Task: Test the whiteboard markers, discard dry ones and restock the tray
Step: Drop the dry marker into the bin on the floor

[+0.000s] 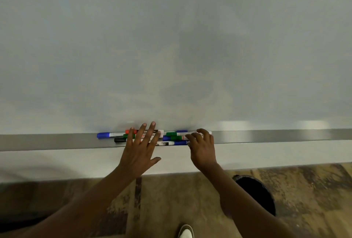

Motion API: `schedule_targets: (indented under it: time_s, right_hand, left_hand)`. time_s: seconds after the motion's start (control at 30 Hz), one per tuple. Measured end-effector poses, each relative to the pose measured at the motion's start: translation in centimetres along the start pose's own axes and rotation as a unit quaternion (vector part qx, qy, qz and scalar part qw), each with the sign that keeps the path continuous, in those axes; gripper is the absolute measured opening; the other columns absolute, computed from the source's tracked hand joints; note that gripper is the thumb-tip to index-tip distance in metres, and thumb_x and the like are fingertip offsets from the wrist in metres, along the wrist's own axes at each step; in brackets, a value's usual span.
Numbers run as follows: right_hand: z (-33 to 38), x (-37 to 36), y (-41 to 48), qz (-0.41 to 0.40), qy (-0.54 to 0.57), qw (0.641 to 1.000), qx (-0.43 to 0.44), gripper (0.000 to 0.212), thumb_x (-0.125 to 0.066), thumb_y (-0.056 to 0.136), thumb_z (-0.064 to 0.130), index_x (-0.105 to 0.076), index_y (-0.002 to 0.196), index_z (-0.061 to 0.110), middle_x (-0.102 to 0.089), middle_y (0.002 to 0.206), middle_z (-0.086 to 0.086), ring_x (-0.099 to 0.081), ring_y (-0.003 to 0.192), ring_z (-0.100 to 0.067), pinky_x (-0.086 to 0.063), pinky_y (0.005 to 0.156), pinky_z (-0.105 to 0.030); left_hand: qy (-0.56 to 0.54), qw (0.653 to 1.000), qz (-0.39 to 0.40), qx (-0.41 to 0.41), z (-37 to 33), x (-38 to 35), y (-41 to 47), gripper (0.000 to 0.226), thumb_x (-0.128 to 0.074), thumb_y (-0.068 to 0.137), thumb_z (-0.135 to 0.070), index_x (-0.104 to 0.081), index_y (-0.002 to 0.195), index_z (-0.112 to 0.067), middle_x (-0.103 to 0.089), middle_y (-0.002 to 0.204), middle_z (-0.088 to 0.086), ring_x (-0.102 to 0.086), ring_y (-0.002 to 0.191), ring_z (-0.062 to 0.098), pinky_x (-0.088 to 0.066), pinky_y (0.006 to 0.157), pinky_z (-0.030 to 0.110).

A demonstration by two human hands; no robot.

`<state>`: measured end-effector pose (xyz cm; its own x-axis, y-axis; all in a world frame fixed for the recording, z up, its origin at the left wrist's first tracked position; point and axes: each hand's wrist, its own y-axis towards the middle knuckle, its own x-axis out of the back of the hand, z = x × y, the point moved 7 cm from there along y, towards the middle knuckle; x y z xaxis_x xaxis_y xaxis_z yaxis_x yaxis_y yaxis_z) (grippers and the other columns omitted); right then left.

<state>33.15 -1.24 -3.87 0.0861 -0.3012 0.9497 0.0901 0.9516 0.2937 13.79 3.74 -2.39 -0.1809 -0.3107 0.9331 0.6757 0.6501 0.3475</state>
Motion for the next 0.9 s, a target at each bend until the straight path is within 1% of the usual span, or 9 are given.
schedule_targets:
  time_s: [0.1, 0.23, 0.3, 0.4, 0.47, 0.6, 0.77, 0.83, 0.9]
  right_hand:
    - [0.1, -0.4, 0.3, 0.022, -0.008, 1.000, 0.003, 0.038, -0.074, 0.075, 0.008, -0.064, 0.111, 0.014, -0.065, 0.108, -0.007, -0.052, 0.108, -0.031, -0.046, 0.086, -0.043]
    - [-0.2, -0.8, 1.1, 0.055, 0.000, 0.998, -0.015, 0.040, -0.077, 0.070, 0.006, -0.062, 0.107, 0.013, -0.063, 0.101, -0.007, -0.055, 0.094, -0.026, -0.048, 0.078, -0.039]
    - [-0.2, -1.0, 1.3, 0.068, -0.009, 0.998, -0.010, 0.039, -0.078, 0.069, 0.007, -0.061, 0.103, 0.013, -0.061, 0.098, -0.007, -0.056, 0.088, -0.025, -0.050, 0.074, -0.038]
    - [0.0, -0.8, 1.6, 0.072, -0.020, 0.997, 0.009, 0.037, -0.081, 0.068, 0.010, -0.062, 0.100, 0.013, -0.062, 0.096, -0.007, -0.057, 0.085, -0.025, -0.050, 0.071, -0.039]
    - [0.2, -0.4, 1.5, 0.062, -0.020, 0.998, 0.018, 0.039, -0.084, 0.067, 0.014, -0.062, 0.099, 0.015, -0.063, 0.099, -0.007, -0.058, 0.087, -0.024, -0.050, 0.073, -0.039]
    - [1.6, 1.8, 1.6, 0.024, -0.008, 0.999, 0.027, 0.052, -0.087, 0.062, 0.018, -0.056, 0.103, 0.018, -0.065, 0.104, -0.005, -0.060, 0.097, -0.025, -0.049, 0.084, -0.045]
    - [6.9, 7.7, 2.9, -0.072, -0.006, 0.991, 0.109, 0.055, -0.086, 0.060, 0.015, -0.056, 0.106, 0.023, -0.069, 0.094, 0.000, -0.063, 0.088, -0.022, -0.045, 0.085, -0.045]
    - [9.2, 10.9, 3.8, -0.122, 0.003, 0.984, 0.133, 0.056, -0.085, 0.061, 0.017, -0.054, 0.107, 0.023, -0.068, 0.093, 0.000, -0.061, 0.087, -0.021, -0.044, 0.082, -0.043]
    - [11.2, 14.4, 5.0, -0.179, 0.010, 0.972, 0.152, 0.051, -0.082, 0.065, 0.016, -0.055, 0.108, 0.023, -0.068, 0.092, 0.001, -0.059, 0.086, -0.020, -0.043, 0.080, -0.041]
  left_hand:
    - [-0.012, 1.000, 0.007, 0.015, 0.4, -0.4, 0.1, 0.104, -0.072, 0.061, -0.070, -0.032, 0.140, -0.015, 0.009, 0.159, 0.007, -0.024, 0.137, 0.039, -0.004, 0.111, 0.057]
    - [-0.013, 1.000, 0.001, 0.022, 0.3, -0.5, 0.4, 0.095, -0.069, 0.062, -0.071, -0.051, 0.134, -0.012, 0.010, 0.159, 0.007, -0.027, 0.135, 0.038, -0.014, 0.107, 0.058]
    - [-0.013, 1.000, -0.006, 0.018, 0.1, -0.4, 0.4, 0.092, -0.069, 0.064, -0.070, -0.051, 0.134, -0.013, 0.007, 0.159, 0.008, -0.028, 0.134, 0.038, -0.017, 0.105, 0.057]
    - [-0.008, 1.000, -0.011, 0.019, 0.0, 0.0, 0.6, 0.091, -0.070, 0.064, -0.068, -0.039, 0.134, -0.018, -0.018, 0.157, 0.013, -0.031, 0.132, 0.037, -0.021, 0.102, 0.056]
    - [-0.004, 1.000, -0.007, 0.023, 0.0, 0.3, 0.6, 0.089, -0.071, 0.064, -0.066, -0.042, 0.133, -0.018, -0.034, 0.150, 0.015, -0.033, 0.131, 0.036, -0.025, 0.099, 0.056]
    - [-0.006, 0.999, 0.007, 0.041, -0.2, 1.6, 1.1, 0.083, -0.074, 0.061, -0.065, -0.063, 0.121, -0.009, -0.047, 0.141, 0.018, -0.044, 0.125, 0.036, -0.043, 0.092, 0.054]
    - [-0.011, 0.999, -0.047, -0.002, -0.7, 7.5, 3.3, 0.068, -0.083, 0.062, -0.047, -0.066, 0.115, -0.008, -0.059, 0.126, 0.022, -0.063, 0.103, 0.039, -0.053, 0.080, 0.049]
    - [-0.016, 0.996, -0.084, -0.015, -0.3, 10.7, 4.3, 0.058, -0.086, 0.062, -0.037, -0.068, 0.109, -0.007, -0.066, 0.111, 0.019, -0.066, 0.091, 0.034, -0.056, 0.072, 0.043]
    - [-0.031, 0.992, -0.122, -0.001, 1.0, 14.1, 5.1, 0.044, -0.085, 0.063, -0.029, -0.070, 0.098, -0.007, -0.070, 0.088, 0.011, -0.066, 0.073, 0.025, -0.054, 0.058, 0.035]
